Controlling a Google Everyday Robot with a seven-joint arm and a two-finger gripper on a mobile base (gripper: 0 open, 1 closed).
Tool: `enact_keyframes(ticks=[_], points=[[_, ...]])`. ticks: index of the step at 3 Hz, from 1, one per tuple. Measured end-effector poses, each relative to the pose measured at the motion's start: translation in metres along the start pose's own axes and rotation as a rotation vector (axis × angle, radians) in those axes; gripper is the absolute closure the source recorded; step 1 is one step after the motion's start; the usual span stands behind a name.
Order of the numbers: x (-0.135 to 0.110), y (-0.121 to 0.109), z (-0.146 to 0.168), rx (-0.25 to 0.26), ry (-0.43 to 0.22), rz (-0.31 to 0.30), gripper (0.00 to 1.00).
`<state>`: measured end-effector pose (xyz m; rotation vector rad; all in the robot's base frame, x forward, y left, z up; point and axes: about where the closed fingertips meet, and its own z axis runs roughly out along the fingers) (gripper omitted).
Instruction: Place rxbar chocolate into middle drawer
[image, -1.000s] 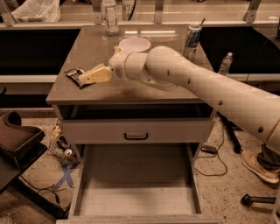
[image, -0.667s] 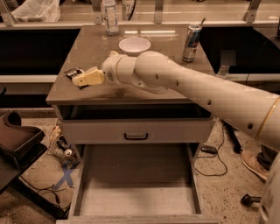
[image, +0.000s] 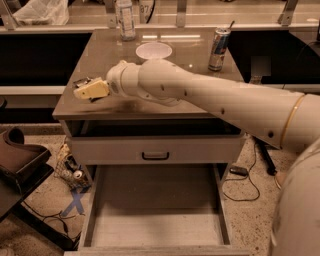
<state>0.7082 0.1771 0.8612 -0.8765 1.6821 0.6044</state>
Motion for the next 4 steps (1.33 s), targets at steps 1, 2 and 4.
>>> enact_keyframes(ticks=[1,2,4], points=[[0.010,0.004,0.011,0.018,0.038,0.012,0.00],[0.019,0.010,0.023,0.020,0.074,0.012,0.00],[0.029,0.021,0.039,0.008,0.136,-0.005,0.16]])
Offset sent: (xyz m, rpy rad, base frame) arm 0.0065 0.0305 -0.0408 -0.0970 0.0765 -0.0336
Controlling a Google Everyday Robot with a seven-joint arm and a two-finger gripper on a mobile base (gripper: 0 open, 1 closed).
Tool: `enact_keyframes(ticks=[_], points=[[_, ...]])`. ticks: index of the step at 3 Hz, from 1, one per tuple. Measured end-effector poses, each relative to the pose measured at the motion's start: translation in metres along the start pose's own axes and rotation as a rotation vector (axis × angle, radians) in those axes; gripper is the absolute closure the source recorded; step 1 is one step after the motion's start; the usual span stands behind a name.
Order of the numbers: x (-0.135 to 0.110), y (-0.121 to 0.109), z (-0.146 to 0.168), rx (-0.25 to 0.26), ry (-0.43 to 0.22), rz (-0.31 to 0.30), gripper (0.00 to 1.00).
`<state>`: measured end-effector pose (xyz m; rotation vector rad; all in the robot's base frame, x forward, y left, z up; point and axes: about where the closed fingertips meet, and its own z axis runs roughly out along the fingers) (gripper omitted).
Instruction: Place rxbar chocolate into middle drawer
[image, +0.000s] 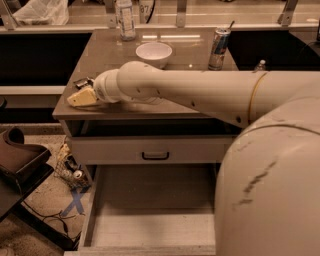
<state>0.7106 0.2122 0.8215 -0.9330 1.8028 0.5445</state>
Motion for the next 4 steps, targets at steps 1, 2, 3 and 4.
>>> enact_keyframes(ticks=[1,2,3,4], points=[[0.0027,0.0037,0.0044,-0.003,0.023,-0.014,0.39],[0.0049,0.0060,0.0076,-0.002,0.046,-0.025,0.62],[0.0044,0.0060,0.0074,-0.002,0.046,-0.025,0.85],[0.0042,0.0061,0.0074,-0.002,0.046,-0.025,1.00]])
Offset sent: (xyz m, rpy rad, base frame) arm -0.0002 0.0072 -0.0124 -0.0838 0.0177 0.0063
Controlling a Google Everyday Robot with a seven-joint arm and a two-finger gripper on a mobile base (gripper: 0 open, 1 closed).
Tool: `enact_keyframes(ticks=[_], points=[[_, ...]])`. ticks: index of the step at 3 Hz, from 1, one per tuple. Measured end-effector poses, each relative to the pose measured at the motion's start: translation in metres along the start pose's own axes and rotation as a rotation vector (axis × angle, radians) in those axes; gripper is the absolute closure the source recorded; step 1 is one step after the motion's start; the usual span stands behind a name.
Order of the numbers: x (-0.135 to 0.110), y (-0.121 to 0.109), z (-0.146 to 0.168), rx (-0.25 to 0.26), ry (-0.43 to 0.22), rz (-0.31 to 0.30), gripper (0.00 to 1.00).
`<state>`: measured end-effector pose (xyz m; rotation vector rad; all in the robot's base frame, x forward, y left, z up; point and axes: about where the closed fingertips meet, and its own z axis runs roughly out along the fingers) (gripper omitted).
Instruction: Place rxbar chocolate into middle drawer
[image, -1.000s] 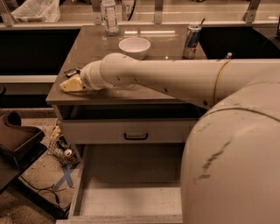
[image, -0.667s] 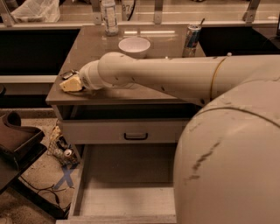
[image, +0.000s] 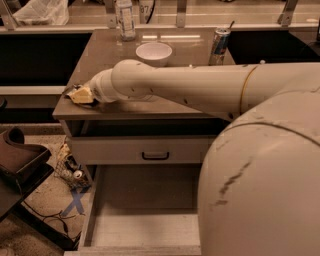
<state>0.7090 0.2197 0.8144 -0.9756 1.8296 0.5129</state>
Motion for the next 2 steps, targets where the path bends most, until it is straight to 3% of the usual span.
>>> enact_keyframes(ticks=[2], points=[[-0.0002,0.0000,-0.0001,0.000,0.000,0.000,1.00]])
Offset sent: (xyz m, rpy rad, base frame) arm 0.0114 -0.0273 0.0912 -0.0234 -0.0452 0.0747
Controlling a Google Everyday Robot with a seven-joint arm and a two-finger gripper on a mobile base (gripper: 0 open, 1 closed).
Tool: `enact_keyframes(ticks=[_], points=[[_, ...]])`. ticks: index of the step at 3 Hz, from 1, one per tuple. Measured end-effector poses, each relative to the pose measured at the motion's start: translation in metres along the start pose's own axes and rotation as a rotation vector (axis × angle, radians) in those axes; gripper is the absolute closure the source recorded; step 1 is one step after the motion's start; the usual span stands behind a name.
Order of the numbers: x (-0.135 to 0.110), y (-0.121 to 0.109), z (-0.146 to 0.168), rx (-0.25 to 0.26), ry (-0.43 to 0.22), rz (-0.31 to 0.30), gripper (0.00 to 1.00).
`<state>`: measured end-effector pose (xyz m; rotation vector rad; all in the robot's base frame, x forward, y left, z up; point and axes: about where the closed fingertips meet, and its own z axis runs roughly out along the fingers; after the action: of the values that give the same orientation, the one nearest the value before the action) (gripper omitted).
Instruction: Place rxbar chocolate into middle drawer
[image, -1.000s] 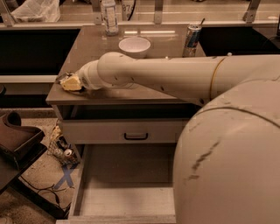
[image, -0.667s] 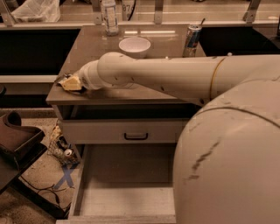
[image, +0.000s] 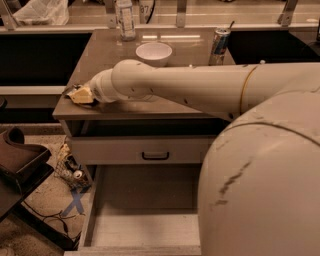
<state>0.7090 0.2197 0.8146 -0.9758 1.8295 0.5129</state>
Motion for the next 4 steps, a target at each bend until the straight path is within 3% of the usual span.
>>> enact_keyframes(ticks=[4], points=[[-0.0005,-0.0001,-0.0004,0.000,0.000,0.000,1.00]])
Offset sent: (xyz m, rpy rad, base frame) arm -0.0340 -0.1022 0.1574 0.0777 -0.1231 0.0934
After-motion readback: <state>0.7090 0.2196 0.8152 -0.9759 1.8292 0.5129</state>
